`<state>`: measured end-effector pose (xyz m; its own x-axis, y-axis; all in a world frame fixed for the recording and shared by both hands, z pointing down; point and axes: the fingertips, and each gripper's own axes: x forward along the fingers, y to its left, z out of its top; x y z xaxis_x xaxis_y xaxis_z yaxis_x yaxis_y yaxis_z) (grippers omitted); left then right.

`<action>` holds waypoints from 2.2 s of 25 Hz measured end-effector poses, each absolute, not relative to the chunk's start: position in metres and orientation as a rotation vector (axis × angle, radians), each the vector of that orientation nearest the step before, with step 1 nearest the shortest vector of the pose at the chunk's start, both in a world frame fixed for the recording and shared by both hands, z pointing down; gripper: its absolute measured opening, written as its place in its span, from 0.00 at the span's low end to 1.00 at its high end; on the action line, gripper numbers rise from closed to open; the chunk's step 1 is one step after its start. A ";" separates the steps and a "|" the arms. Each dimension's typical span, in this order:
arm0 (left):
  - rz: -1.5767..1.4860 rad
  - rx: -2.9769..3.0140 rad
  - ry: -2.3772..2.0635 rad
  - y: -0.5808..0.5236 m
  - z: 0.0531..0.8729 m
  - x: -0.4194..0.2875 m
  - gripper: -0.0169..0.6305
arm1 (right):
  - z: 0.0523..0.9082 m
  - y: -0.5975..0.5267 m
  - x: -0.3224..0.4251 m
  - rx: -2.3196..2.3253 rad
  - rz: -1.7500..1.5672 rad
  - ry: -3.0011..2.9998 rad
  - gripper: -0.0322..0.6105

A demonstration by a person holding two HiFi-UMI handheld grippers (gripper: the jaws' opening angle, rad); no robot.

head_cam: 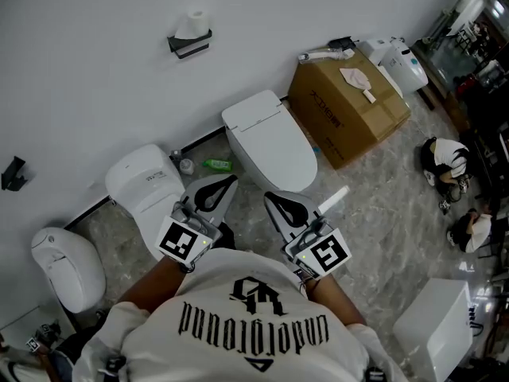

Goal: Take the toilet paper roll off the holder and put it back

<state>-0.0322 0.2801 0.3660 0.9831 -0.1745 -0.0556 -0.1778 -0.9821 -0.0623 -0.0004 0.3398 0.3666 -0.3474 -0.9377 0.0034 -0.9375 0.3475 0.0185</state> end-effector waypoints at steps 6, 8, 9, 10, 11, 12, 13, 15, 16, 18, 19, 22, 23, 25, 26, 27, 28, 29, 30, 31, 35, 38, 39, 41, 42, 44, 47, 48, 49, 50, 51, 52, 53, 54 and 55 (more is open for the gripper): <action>0.020 -3.078 0.309 0.252 0.371 -0.018 0.05 | 0.364 0.308 0.020 1.773 -0.034 -2.599 0.07; 0.012 -3.082 0.329 0.237 0.371 -0.015 0.05 | 0.366 0.295 0.025 1.755 -0.025 -2.608 0.07; 0.019 -3.076 0.337 0.229 0.372 -0.013 0.05 | 0.368 0.288 0.027 1.750 -0.013 -2.612 0.07; 0.025 -3.065 0.342 0.221 0.372 -0.011 0.05 | 0.369 0.280 0.029 1.747 -0.001 -2.617 0.07; 0.019 -3.056 0.343 0.214 0.372 -0.009 0.05 | 0.370 0.272 0.031 1.744 0.008 -2.620 0.07; 0.002 -3.052 0.340 0.208 0.373 -0.007 0.05 | 0.370 0.264 0.034 1.742 0.011 -2.621 0.07; -0.012 -3.054 0.335 0.202 0.373 -0.004 0.05 | 0.369 0.255 0.036 1.741 0.012 -2.621 0.07; -0.019 -3.063 0.323 0.188 0.372 0.002 0.05 | 0.367 0.237 0.041 1.745 0.012 -2.618 0.07; -0.017 -3.068 0.320 0.179 0.371 0.004 0.05 | 0.365 0.228 0.042 1.746 0.011 -2.617 0.07; -0.009 -3.077 0.315 0.159 0.368 0.007 0.05 | 0.362 0.208 0.044 1.747 0.007 -2.611 0.07; -0.004 -3.079 0.311 0.148 0.367 0.008 0.05 | 0.360 0.198 0.046 1.750 0.006 -2.605 0.07; 0.014 -3.082 0.298 0.115 0.362 0.009 0.05 | 0.358 0.167 0.048 1.773 0.016 -2.586 0.07; 0.018 -3.085 0.292 0.105 0.361 0.008 0.05 | 0.358 0.157 0.048 1.781 0.025 -2.580 0.07; 0.018 -3.094 0.274 0.083 0.361 0.006 0.05 | 0.359 0.134 0.046 1.788 0.044 -2.573 0.07; 0.015 -3.097 0.262 0.073 0.361 0.005 0.05 | 0.359 0.122 0.045 1.786 0.048 -2.571 0.07; 0.012 -3.100 0.250 0.064 0.361 0.004 0.05 | 0.358 0.110 0.044 1.782 0.050 -2.571 0.07; 0.011 -3.103 0.237 0.056 0.361 0.003 0.05 | 0.358 0.098 0.043 1.780 0.051 -2.569 0.07; 0.009 -3.107 0.226 0.048 0.361 0.002 0.05 | 0.358 0.087 0.042 1.780 0.053 -2.565 0.07; 0.006 -3.112 0.218 0.040 0.361 0.001 0.05 | 0.358 0.077 0.042 1.783 0.053 -2.562 0.07; 0.002 -3.117 0.215 0.032 0.362 0.000 0.05 | 0.357 0.067 0.042 1.787 0.051 -2.559 0.07; 0.002 -3.128 0.233 0.001 0.365 0.000 0.05 | 0.357 0.036 0.045 1.775 0.049 -2.559 0.07; 0.000 -3.127 0.277 -0.018 0.366 0.004 0.05 | 0.357 0.015 0.051 1.744 0.051 -2.578 0.07; -0.002 -3.123 0.294 -0.023 0.366 0.006 0.05 | 0.357 0.009 0.055 1.735 0.049 -2.588 0.07; -0.006 -3.113 0.329 -0.032 0.366 0.010 0.05 | 0.356 -0.005 0.062 1.717 0.039 -2.613 0.07; -0.007 -3.108 0.350 -0.037 0.366 0.013 0.05 | 0.355 -0.011 0.067 1.706 0.031 -2.627 0.07; -0.008 -3.104 0.401 -0.048 0.366 0.019 0.05 | 0.352 -0.026 0.077 1.680 0.020 -2.655 0.07; -0.014 -3.096 0.483 -0.072 0.366 0.029 0.05 | 0.349 -0.053 0.093 1.634 0.010 -2.685 0.07; -0.008 -3.086 0.504 -0.081 0.366 0.032 0.05 | 0.349 -0.062 0.099 1.624 0.007 -2.691 0.07; 0.001 -3.073 0.522 -0.089 0.365 0.036 0.05 | 0.348 -0.070 0.105 1.618 0.006 -2.695 0.07; 0.007 -3.064 0.538 -0.095 0.365 0.040 0.05 | 0.347 -0.078 0.111 1.614 0.008 -2.700 0.07; 0.006 -3.060 0.553 -0.101 0.364 0.044 0.05 | 0.347 -0.085 0.117 1.611 0.010 -2.705 0.07; 0.002 -3.058 0.567 -0.106 0.364 0.048 0.05 | 0.346 -0.092 0.123 1.607 0.011 -2.710 0.07; 0.002 -3.055 0.580 -0.111 0.364 0.052 0.05 | 0.346 -0.100 0.128 1.601 0.012 -2.714 0.07; 0.008 -3.048 0.594 -0.117 0.363 0.055 0.05 | 0.346 -0.107 0.133 1.592 0.012 -2.718 0.07; 0.012 -3.043 0.610 -0.123 0.362 0.059 0.05 | 0.346 -0.115 0.137 1.581 0.011 -2.723 0.07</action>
<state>0.0587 -0.1234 0.3620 0.9227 -0.3853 -0.0149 -0.3856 -0.9220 -0.0359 0.1370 -0.1147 0.3462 -0.4956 -0.8686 -0.0022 -0.8685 0.4955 -0.0097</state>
